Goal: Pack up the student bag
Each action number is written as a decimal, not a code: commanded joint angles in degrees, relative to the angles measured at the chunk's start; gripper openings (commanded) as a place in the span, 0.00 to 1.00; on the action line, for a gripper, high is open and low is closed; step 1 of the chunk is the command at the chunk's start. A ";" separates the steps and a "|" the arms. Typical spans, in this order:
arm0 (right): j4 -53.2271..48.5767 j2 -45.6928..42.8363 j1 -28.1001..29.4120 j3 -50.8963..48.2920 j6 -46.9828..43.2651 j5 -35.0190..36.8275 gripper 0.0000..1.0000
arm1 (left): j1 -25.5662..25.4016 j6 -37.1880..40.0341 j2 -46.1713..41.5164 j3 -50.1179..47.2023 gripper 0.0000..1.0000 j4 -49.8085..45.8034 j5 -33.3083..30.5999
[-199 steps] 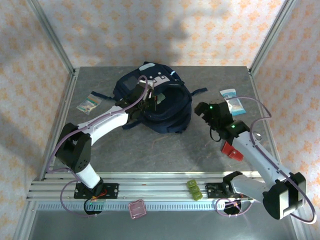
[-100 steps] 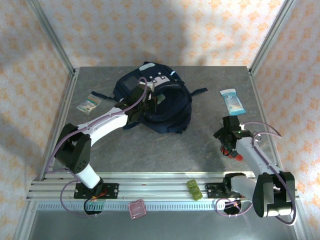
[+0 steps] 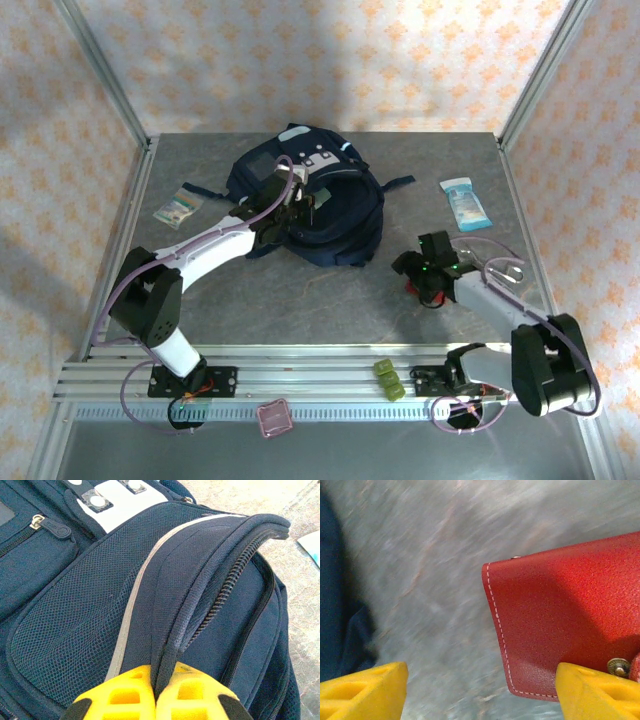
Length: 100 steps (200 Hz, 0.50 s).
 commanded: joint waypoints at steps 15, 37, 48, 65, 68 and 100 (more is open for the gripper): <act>1.88 1.40 2.22 7.66 1.82 0.31 0.79 | -0.67 -1.77 -0.81 1.48 0.00 1.31 0.98; -5.05 -0.11 2.08 11.45 -0.44 5.61 0.80 | -0.64 -1.67 -1.26 1.33 0.00 0.90 0.52; -8.04 -1.02 1.29 12.06 -1.32 7.42 0.80 | -0.65 -1.69 -1.53 1.09 0.00 0.99 0.41; -10.48 -2.79 -2.03 11.11 -3.20 8.41 0.80 | -0.63 -1.75 -1.44 0.98 0.00 1.08 0.58; -10.73 -3.12 -2.91 10.77 -3.52 8.42 0.80 | -0.63 -1.78 -1.36 0.98 0.00 1.15 0.66; -9.32 -3.81 -8.86 9.39 -10.72 8.01 0.81 | -0.74 -2.04 -0.72 1.06 0.00 1.61 1.72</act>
